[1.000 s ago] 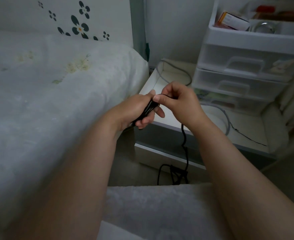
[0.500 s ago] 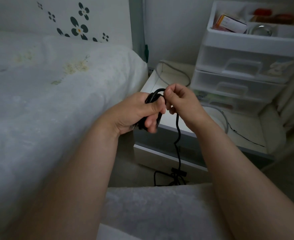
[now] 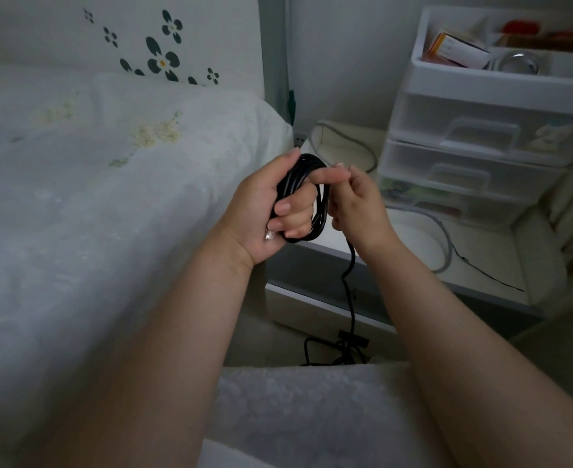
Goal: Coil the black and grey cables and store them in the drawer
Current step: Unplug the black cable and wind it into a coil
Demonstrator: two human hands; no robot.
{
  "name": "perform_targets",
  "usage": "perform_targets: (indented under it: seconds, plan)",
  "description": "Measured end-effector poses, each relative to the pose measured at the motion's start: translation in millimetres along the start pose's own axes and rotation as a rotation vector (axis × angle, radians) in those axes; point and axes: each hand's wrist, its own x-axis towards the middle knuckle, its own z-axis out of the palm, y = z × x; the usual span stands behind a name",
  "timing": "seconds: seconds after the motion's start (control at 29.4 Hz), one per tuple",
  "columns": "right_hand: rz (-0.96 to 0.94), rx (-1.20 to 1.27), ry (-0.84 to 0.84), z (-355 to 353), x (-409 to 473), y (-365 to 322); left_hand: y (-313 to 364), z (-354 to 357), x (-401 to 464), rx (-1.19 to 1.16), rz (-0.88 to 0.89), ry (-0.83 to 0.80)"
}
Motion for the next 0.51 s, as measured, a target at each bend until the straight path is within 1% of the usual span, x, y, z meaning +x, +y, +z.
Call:
perform_targets:
  seconds: [0.1, 0.17, 0.24, 0.31, 0.41, 0.51]
  plan:
    - [0.005, -0.057, -0.017, 8.7, -1.7, 3.6, -1.5, 2.4, 2.5, -0.095, 0.062, 0.044]
    - [0.076, -0.053, -0.082, 14.5, -6.9, 5.4, -0.1, -0.4, 3.6, -0.177, 0.134, 0.081]
    - [0.111, -0.099, -0.169, 18.7, -13.3, 5.1, 2.2, -5.8, 3.7, -0.228, 0.212, 0.132]
    - [0.117, -0.203, -0.259, 21.9, -20.9, 2.3, 5.4, -11.1, 3.8, -0.252, 0.276, 0.220]
    - [0.144, -0.425, -0.398, 26.6, -32.5, -0.3, 11.1, -16.5, 5.0, -0.200, 0.358, 0.410]
    - [0.181, -0.564, -0.490, 30.3, -40.3, 0.0, 14.4, -20.2, 6.0, -0.208, 0.396, 0.493]
